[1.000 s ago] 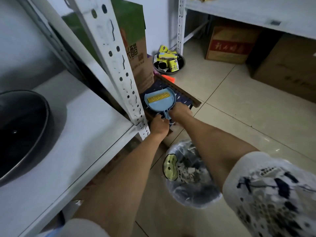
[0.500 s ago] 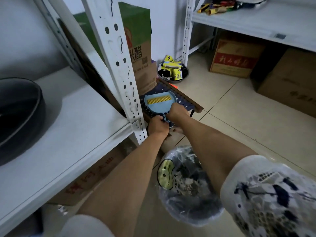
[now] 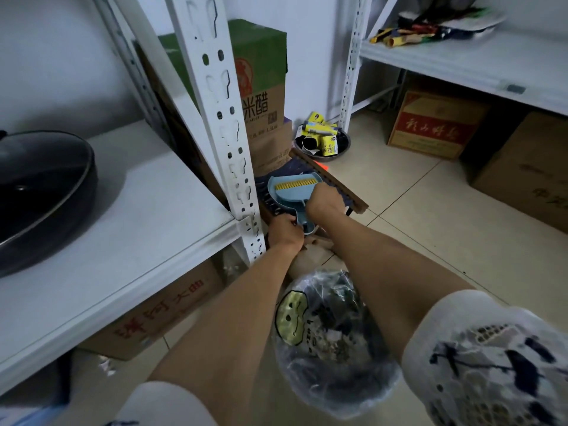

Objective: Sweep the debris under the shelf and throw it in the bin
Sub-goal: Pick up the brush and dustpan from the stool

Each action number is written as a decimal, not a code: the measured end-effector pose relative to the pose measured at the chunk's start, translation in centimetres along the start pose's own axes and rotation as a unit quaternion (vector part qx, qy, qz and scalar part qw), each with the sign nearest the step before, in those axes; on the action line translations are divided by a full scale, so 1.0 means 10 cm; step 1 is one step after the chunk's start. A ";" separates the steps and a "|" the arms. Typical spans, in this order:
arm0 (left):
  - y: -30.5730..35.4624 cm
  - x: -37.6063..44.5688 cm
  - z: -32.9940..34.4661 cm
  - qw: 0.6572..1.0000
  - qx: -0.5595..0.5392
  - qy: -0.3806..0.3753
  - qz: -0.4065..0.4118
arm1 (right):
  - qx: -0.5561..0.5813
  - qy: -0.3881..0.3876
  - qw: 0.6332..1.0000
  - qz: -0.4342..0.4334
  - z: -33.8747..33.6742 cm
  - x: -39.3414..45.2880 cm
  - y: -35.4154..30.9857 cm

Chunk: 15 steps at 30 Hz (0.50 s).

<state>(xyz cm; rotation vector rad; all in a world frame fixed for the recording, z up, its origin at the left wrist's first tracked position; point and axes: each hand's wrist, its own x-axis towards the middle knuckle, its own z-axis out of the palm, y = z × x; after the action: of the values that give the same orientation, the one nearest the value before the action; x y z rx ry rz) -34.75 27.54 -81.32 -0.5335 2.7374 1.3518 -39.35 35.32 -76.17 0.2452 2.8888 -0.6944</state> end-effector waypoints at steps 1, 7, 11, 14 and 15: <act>0.00 0.00 0.00 1.000 -0.008 -0.005 0.000 | 0.022 0.002 1.000 0.007 -0.01 -0.01 0.00; -0.02 -0.12 -0.12 0.998 -0.051 -0.032 -0.014 | 0.133 0.031 0.989 0.059 -0.12 -0.18 -0.01; -0.02 -0.40 -0.35 0.998 -0.033 -0.052 0.007 | 0.139 0.050 0.988 0.046 -0.27 -0.46 -0.04; 0.05 -0.59 -0.57 0.998 0.001 -0.058 0.026 | 0.128 0.060 0.989 0.039 -0.40 -0.70 -0.05; 0.08 -0.66 -0.67 0.998 0.012 -0.057 0.031 | 0.128 0.061 0.989 0.041 -0.45 -0.80 -0.06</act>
<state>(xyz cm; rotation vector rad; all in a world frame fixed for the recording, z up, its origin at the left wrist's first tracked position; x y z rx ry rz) -28.02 24.70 -75.37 -0.3626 2.6957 1.3161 -32.19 35.93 -70.43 0.4504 2.8782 -1.0708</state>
